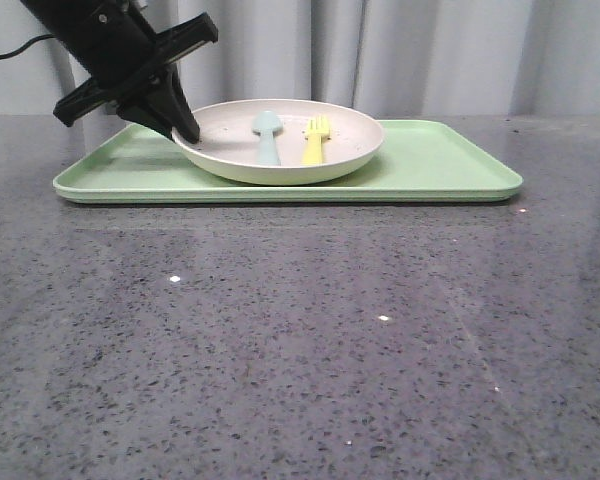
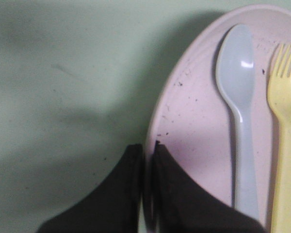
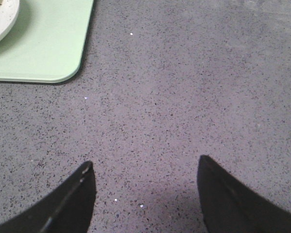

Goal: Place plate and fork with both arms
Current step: 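Lower the held plate onto the green tray with the left gripper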

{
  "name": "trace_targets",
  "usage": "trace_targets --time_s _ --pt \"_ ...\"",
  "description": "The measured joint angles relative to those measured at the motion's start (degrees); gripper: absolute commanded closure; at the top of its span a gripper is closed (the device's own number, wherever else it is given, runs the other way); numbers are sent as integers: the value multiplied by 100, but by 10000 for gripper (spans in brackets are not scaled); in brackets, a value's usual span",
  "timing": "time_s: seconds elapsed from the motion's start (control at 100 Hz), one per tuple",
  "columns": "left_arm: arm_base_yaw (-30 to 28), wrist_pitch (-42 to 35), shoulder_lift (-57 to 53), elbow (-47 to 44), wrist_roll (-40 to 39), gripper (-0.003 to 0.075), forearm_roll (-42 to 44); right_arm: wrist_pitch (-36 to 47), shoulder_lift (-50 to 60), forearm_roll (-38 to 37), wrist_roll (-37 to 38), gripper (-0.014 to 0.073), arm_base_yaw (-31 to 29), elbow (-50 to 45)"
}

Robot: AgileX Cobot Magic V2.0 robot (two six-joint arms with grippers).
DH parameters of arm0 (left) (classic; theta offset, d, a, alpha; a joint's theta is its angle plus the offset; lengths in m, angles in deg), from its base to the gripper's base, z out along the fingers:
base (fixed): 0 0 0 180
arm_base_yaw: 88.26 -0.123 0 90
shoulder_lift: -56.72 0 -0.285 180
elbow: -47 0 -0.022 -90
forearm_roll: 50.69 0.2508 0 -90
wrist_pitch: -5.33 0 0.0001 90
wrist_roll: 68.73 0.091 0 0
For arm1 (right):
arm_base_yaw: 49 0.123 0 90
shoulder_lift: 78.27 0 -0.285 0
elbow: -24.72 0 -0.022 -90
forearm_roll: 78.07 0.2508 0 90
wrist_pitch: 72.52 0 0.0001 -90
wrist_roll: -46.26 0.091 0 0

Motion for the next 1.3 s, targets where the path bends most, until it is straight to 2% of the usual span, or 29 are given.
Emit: trace_targets --time_s 1.19,1.3 --pt "0 26 120 9 -46 740 -13 0 0 0 0 128 0 0" --pt "0 26 120 9 -46 718 -13 0 0 0 0 128 0 0"
